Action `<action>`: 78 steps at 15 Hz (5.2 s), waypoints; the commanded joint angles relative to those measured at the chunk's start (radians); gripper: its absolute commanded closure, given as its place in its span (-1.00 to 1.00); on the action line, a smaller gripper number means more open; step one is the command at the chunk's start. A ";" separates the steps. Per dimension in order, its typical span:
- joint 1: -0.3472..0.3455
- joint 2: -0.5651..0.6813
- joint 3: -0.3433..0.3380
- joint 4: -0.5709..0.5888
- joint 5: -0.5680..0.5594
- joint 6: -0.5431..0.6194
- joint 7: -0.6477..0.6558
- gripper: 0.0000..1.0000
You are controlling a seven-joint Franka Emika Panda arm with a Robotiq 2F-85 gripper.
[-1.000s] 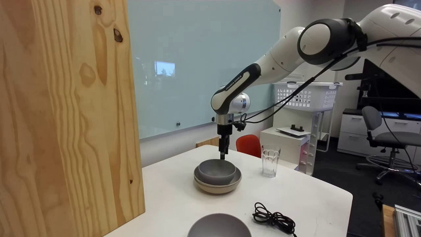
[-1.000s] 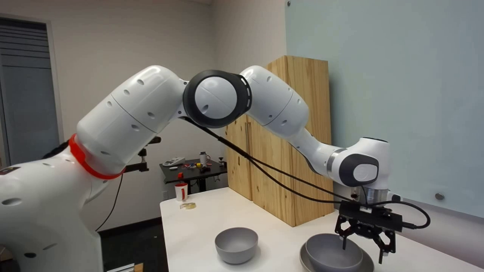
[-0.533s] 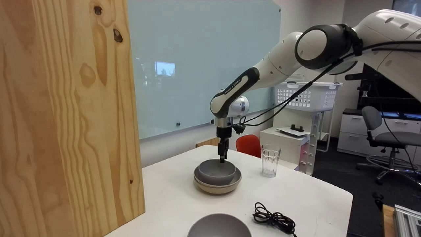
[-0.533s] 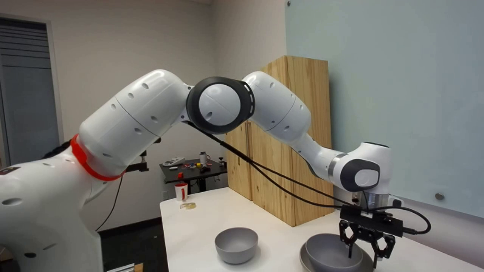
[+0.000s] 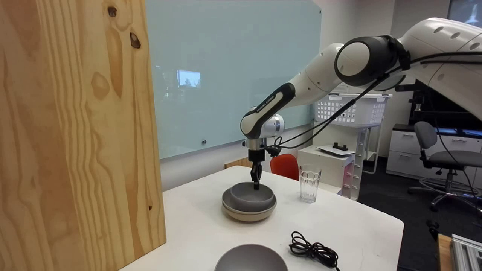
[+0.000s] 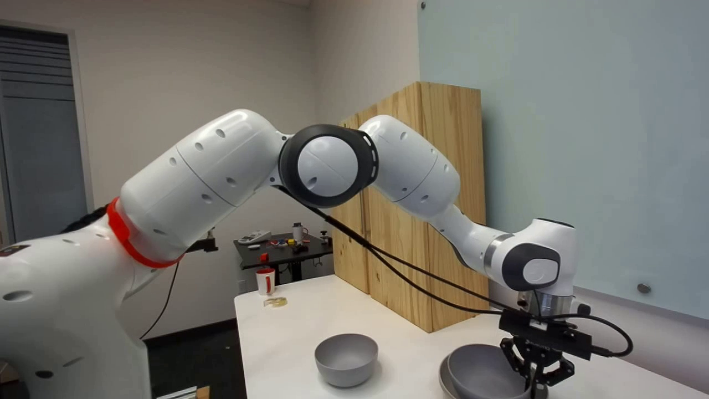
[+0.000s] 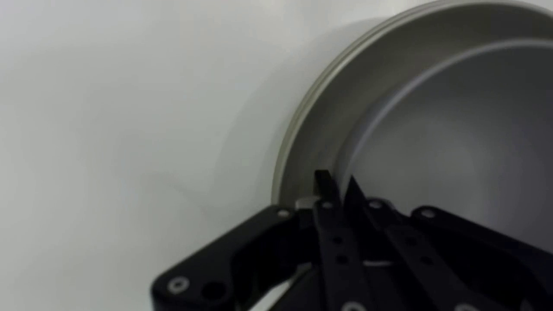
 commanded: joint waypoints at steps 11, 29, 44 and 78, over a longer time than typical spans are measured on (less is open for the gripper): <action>0.022 0.034 -0.002 0.159 0.007 -0.080 0.033 0.98; 0.199 -0.108 0.010 0.163 -0.060 -0.201 0.159 0.98; 0.391 -0.012 -0.062 0.211 -0.246 -0.127 0.376 0.98; 0.376 0.104 -0.032 0.190 -0.233 -0.247 0.315 0.98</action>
